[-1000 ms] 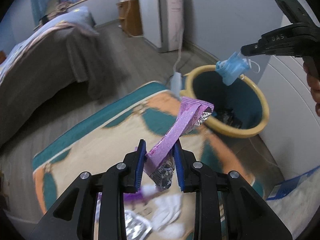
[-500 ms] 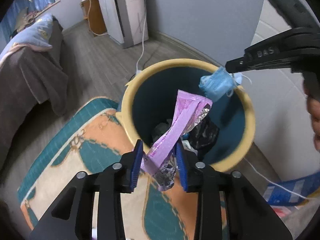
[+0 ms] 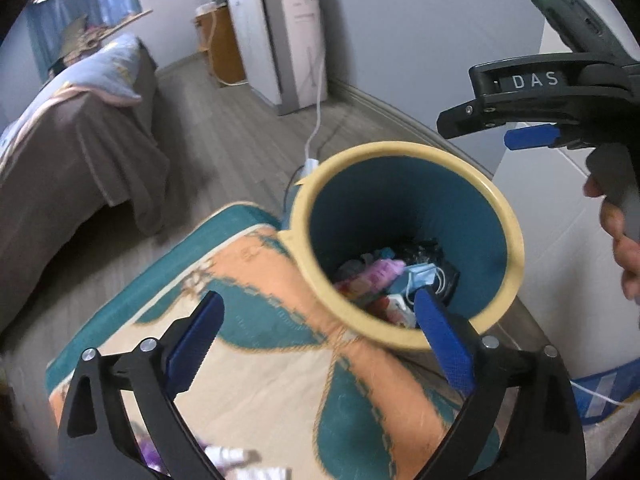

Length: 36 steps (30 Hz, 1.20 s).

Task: Collect trash
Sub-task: 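Drop the mask from the right tool while the left tool drops the pink wrapper into the wastebasket, then move both tools back over the cushion toward the white tissue and foil pack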

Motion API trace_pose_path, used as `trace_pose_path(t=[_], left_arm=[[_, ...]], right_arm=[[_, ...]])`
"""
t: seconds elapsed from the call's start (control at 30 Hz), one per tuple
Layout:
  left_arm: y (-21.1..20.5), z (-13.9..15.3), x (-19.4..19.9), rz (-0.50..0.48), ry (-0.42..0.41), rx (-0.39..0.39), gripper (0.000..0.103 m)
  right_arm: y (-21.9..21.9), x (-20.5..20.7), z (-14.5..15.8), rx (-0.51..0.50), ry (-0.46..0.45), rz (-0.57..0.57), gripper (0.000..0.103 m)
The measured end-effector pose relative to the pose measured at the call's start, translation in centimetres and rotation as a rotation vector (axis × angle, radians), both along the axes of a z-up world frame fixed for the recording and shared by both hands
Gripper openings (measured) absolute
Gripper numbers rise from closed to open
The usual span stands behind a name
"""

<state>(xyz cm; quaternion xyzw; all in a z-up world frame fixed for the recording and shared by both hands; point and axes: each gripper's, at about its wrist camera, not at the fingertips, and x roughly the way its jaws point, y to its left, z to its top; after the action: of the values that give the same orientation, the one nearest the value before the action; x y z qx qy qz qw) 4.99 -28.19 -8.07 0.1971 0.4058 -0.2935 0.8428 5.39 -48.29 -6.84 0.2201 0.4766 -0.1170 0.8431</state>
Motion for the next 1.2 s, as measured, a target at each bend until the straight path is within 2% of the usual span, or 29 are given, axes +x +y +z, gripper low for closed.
trace_pose_path(t=[0.2, 0.5, 0.73, 0.97, 1.2], left_arm=[[3.4, 2.9, -1.6, 0.045, -0.064, 0.001, 0.096], [9.5, 6.5, -3.6, 0.109, -0.119, -0.013, 0.097], [14.2, 7.4, -5.1, 0.155, -0.134, -0.005, 0.097], [20.2, 6.2, -5.2, 0.268, -0.14, 0.022, 0.097], [24.2, 6.2, -5.1, 0.346, -0.139, -0.022, 0.097]], right_arm=[[2.7, 0.3, 1.1, -0.077, 0.007, 0.059, 0.097], [7.2, -0.6, 2.9, -0.115, 0.004, 0.116, 0.097], [11.5, -1.1, 4.1, -0.117, -0.012, 0.143, 0.097], [17.7, -1.1, 4.0, -0.18, 0.008, 0.245, 0.097], [22.3, -1.1, 3.4, -0.225, 0.025, 0.321, 0.097]])
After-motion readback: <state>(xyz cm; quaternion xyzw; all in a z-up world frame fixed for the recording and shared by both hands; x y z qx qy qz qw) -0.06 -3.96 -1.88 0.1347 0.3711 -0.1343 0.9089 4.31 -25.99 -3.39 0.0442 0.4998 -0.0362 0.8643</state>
